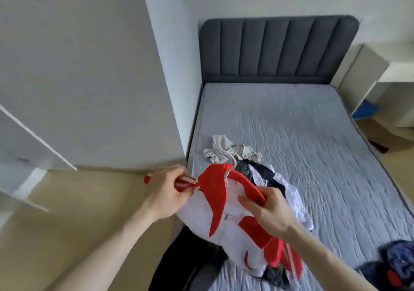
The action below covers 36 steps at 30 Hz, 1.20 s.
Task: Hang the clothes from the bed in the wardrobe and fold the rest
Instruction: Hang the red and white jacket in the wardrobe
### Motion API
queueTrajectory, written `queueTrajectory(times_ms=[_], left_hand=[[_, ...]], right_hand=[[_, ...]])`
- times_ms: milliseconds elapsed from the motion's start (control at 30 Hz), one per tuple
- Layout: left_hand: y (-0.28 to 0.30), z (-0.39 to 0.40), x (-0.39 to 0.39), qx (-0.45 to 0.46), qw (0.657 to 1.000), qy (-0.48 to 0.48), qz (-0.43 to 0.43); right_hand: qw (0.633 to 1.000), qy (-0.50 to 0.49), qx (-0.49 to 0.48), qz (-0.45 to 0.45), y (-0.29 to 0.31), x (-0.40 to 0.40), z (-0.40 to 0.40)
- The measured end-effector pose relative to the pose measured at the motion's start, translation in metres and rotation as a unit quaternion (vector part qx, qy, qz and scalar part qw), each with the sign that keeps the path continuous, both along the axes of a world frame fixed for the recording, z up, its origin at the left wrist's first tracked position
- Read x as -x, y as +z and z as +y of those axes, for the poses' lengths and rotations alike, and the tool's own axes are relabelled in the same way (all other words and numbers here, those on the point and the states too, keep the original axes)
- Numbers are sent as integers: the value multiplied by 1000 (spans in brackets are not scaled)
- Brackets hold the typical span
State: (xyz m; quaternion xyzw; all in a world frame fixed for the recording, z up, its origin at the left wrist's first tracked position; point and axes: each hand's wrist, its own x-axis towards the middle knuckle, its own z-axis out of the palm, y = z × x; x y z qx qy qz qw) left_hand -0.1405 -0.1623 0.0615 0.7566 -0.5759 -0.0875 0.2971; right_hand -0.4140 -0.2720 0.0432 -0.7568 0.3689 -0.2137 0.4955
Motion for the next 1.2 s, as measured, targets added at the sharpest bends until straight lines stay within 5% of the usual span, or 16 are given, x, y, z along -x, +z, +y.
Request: queueTrajectory(times_ms=[200, 333, 533, 933, 1200], left_hand=[[97, 83, -70, 85, 986, 117, 87], [151, 145, -136, 152, 967, 189, 77], [195, 247, -229, 176, 951, 254, 36], [196, 453, -365, 142, 879, 453, 39], [197, 547, -436, 203, 868, 452, -41]], right_hand=[[977, 169, 126, 19, 128, -83, 16], [971, 235, 27, -34, 182, -141, 42], [944, 226, 239, -28, 203, -255, 101], [942, 302, 97, -106, 202, -473, 306], [931, 345, 40, -112, 199, -588, 384]])
